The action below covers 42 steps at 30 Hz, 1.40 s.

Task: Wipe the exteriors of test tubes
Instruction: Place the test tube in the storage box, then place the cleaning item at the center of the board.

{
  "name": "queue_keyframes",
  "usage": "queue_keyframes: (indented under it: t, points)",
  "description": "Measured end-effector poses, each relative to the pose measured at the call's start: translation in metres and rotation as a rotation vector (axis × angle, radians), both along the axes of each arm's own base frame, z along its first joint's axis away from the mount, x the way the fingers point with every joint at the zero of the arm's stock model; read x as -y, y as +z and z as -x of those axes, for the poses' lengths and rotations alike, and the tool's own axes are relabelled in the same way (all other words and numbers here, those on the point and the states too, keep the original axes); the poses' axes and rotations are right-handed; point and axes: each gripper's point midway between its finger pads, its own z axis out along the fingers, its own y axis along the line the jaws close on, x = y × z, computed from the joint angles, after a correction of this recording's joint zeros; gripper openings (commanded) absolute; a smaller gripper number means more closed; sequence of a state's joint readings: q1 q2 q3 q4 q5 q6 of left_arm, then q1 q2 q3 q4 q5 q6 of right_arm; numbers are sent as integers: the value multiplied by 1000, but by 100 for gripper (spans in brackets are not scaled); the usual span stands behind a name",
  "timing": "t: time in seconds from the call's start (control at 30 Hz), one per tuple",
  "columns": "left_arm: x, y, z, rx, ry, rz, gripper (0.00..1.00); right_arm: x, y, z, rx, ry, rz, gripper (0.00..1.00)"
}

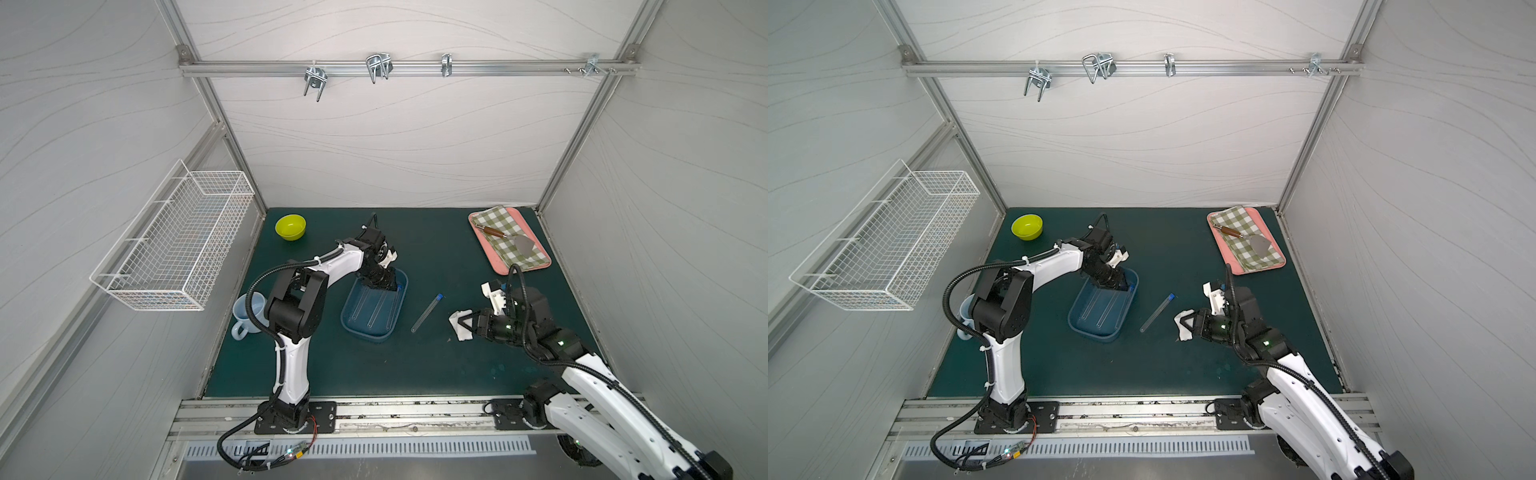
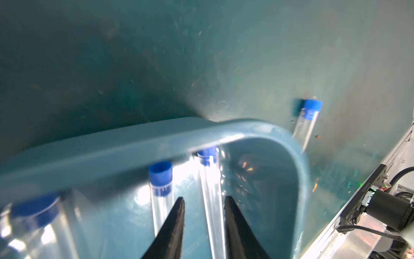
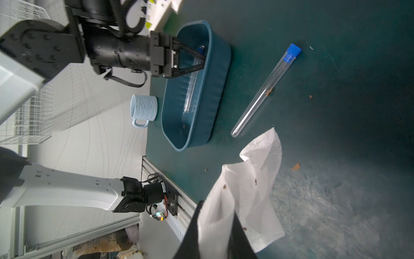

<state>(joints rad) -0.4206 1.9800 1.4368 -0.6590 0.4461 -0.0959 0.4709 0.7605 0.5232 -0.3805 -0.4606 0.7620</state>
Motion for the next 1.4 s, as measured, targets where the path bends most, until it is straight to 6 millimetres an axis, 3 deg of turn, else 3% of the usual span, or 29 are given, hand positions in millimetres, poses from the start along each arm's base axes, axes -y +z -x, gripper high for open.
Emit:
queue_keyframes:
  t: [0.23, 0.33, 0.4, 0.57, 0.73, 0.93, 1.07, 1.27, 1.4]
  points:
    - [-3, 93, -4, 205, 13, 87, 34, -3, -23, -46, -103, -30, 7, 18]
    - [-5, 125, 5, 280, 18, 132, 35, 10, -37, -69, -154, -71, 7, 20]
    - [-8, 134, 15, 300, 23, 156, 35, 26, -47, -86, -185, -119, 18, 21]
    - [-18, 121, 44, 259, 43, 168, 36, 71, -76, -110, -271, -214, 79, 28]
    - [-27, 110, 64, 227, 64, 166, 36, 94, -97, -105, -339, -242, 168, 38]
    - [-27, 113, 74, 230, 83, 207, 36, 121, -107, -99, -387, -290, 315, 61]
    - [-27, 111, 78, 220, 88, 219, 36, 138, -103, -95, -392, -333, 420, 66]
    - [-26, 115, 77, 236, 92, 234, 36, 163, -80, -91, -359, -406, 562, 70]
    - [-28, 122, 81, 260, 102, 252, 36, 159, -59, -87, -308, -410, 616, 68]
